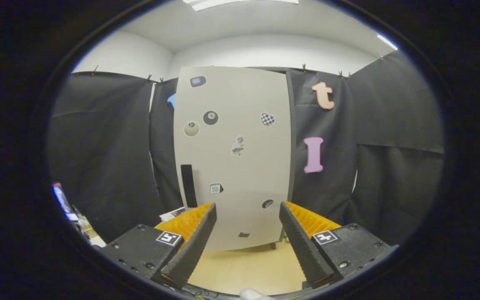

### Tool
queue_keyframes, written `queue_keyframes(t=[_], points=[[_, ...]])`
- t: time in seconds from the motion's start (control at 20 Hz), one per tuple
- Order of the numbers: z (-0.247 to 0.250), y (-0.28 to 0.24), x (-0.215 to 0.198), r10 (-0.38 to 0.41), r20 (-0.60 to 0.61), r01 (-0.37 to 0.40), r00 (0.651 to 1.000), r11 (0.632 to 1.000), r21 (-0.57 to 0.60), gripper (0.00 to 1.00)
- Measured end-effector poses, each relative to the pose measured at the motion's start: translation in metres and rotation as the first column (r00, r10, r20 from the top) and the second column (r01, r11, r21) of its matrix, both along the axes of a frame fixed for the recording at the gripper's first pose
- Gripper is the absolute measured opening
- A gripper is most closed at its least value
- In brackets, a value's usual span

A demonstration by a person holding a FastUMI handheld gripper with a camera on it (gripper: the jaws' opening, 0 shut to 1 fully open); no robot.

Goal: Open the shoe cabinet door, grab the shoes and put them into the shoe cabinet, then close the shoe cabinet door.

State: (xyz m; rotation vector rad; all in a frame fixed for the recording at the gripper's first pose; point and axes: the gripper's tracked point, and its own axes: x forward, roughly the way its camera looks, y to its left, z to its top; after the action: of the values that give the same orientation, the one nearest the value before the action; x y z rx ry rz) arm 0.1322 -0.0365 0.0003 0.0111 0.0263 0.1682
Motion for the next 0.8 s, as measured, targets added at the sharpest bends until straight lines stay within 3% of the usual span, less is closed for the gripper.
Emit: queue_keyframes(t=[0.55, 0.8], points=[[0.023, -0.033, -0.072, -0.11, 0.017, 0.11, 0.994, 0.994, -0.012, 0.99], [0.032, -0.026, -0.097, -0.098, 0.049, 0.098, 0.994, 0.995, -0.004, 0.99]])
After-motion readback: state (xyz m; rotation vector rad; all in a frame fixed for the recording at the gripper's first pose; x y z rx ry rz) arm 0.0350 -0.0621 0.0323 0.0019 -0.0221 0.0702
